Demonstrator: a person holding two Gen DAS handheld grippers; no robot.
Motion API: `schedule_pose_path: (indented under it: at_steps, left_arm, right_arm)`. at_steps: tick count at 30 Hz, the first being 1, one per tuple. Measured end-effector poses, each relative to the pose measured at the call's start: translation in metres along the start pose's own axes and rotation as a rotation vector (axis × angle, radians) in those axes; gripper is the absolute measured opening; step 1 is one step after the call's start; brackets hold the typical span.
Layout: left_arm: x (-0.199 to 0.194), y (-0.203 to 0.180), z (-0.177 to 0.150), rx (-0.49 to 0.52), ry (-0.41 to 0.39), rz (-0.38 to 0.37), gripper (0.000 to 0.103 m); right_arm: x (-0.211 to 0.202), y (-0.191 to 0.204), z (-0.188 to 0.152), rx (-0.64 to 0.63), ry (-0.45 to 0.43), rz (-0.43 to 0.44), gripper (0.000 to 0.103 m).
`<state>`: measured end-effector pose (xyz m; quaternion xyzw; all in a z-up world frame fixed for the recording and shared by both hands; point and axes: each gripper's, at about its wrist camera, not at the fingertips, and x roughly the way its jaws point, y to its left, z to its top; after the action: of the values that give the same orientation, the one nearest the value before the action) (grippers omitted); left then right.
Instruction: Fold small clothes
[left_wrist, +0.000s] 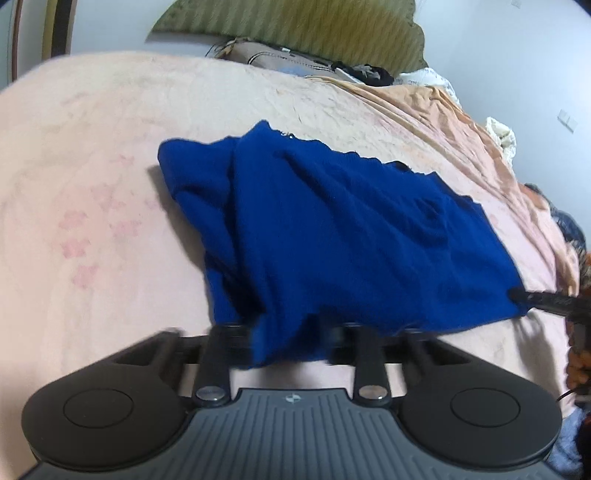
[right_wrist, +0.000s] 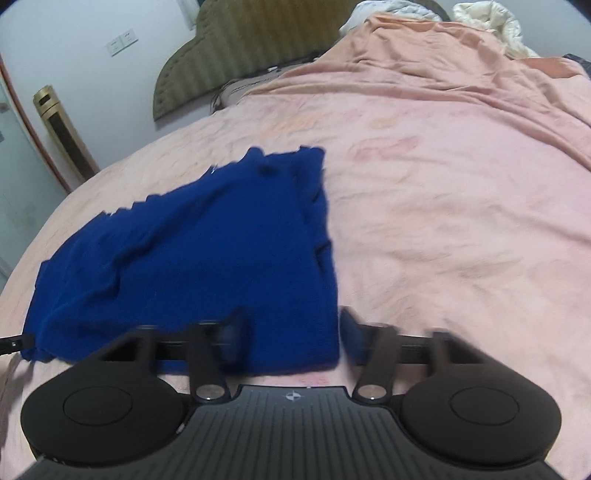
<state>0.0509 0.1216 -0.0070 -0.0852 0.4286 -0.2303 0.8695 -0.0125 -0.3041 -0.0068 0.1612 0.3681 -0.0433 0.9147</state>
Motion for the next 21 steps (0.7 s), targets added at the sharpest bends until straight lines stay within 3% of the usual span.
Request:
schedule_pose_path:
  at_steps: [1,8,12,14,16,17,19,21]
  left_arm:
    - [0.0,0.001,0.001,-0.018,0.011,-0.014,0.008]
    - [-0.038,0.007,0.002,0.011,-0.041,-0.012,0.006]
    - [-0.038,0.006,-0.008,0.103,0.015,0.034,0.006]
    - [-0.03,0.006,-0.013,0.111,0.063,0.056,0.005]
    - [-0.033,0.009,-0.009,0.096,0.082,0.058,0.006]
    - [-0.038,0.009,-0.006,0.089,0.068,0.072,0.006]
    - [-0.048,0.003,0.008,0.113,0.026,0.109,0.007]
    - [-0.051,-0.01,0.024,0.147,-0.03,0.136,0.016]
  right_arm:
    - [0.0,0.001,0.001,-0.002,-0.009,-0.011,0.012]
    - [-0.037,-0.001,0.01,-0.063,-0.124,-0.082,0.004]
    - [-0.039,-0.01,0.007,-0.075,-0.071,-0.082,0.003]
    - [-0.034,-0.007,0.003,-0.104,-0.04,-0.131,0.004]
    - [-0.033,-0.001,0.004,-0.137,-0.066,-0.228,0.011]
    - [-0.035,0.003,0.009,-0.146,-0.093,-0.25,0.023]
    - [-0.04,0.012,0.021,-0.156,-0.148,-0.221,0.031]
    - [-0.035,0.027,0.038,-0.183,-0.173,-0.149,0.035]
